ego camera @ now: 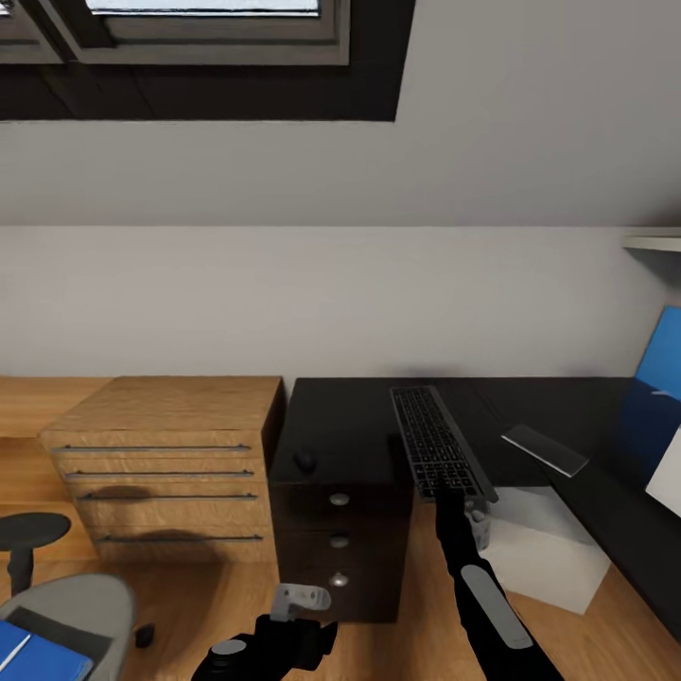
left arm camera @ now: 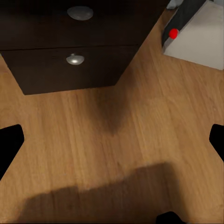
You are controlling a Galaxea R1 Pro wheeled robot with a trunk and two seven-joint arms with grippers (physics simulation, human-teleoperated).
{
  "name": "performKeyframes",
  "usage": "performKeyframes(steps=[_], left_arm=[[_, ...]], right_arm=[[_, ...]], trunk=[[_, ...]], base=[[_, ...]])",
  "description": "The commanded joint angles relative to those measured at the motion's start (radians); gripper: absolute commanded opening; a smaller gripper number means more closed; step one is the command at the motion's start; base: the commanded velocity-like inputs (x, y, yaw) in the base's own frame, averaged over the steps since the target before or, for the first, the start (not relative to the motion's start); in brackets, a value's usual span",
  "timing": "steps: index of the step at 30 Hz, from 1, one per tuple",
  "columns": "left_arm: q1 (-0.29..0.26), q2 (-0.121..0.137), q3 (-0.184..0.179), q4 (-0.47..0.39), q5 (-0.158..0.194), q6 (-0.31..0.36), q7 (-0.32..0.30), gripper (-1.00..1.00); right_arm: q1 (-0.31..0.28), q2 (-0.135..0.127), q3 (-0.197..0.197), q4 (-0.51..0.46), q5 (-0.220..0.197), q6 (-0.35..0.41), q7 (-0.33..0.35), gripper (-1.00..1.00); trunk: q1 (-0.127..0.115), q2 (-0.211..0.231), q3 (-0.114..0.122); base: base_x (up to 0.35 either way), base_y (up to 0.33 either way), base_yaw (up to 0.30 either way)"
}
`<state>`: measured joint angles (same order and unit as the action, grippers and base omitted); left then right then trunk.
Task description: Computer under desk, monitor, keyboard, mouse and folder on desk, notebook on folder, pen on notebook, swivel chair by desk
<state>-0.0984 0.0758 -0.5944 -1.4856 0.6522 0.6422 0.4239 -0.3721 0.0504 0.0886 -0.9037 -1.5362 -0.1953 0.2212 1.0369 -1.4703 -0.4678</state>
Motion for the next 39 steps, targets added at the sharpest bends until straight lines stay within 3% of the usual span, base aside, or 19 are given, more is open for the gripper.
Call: performKeyframes(steps=[1, 16, 23, 29, 39], left_arm=[[-0.001, 0.001, -0.003, -0.001, 0.01, 0.0, 0.01, 1.0], [-0.001, -0.001, -0.003, 0.0, 0.012, 0.001, 0.01, 1.0], [-0.001, -0.001, -0.004, 0.0, 0.013, 0.001, 0.009, 1.0], [-0.001, -0.001, -0.005, 0.0, 0.015, 0.001, 0.007, 1.0], [-0.001, -0.001, -0.004, -0.001, 0.015, 0.002, 0.006, 1.0]], right_arm=[[-0.001, 0.0, 0.003, 0.0, -0.01, -0.005, 0.006, -1.0], [0.001, 0.001, 0.007, 0.0, -0.009, -0.003, 0.047, -1.0], [0.001, 0.002, 0.013, 0.0, -0.011, 0.0, 0.048, -1.0], [0.001, 0.003, 0.048, 0.034, -0.009, -0.005, 0.046, -1.0], [0.001, 0.019, 0.057, 0.065, -0.007, -0.006, 0.04, -1.0]], trunk=[[0.0, -0.001, 0.0], [0.0, -0.001, 0.002], [0.0, -0.001, 0.002], [0.0, -0.001, 0.002], [0.0, -0.001, 0.002]], base=[[-0.179, 0.076, 0.166], [-0.172, 0.106, 0.029], [0.017, 0.262, 0.0], [0.121, 0.233, 0.0], [0.013, 0.022, 0.0]])
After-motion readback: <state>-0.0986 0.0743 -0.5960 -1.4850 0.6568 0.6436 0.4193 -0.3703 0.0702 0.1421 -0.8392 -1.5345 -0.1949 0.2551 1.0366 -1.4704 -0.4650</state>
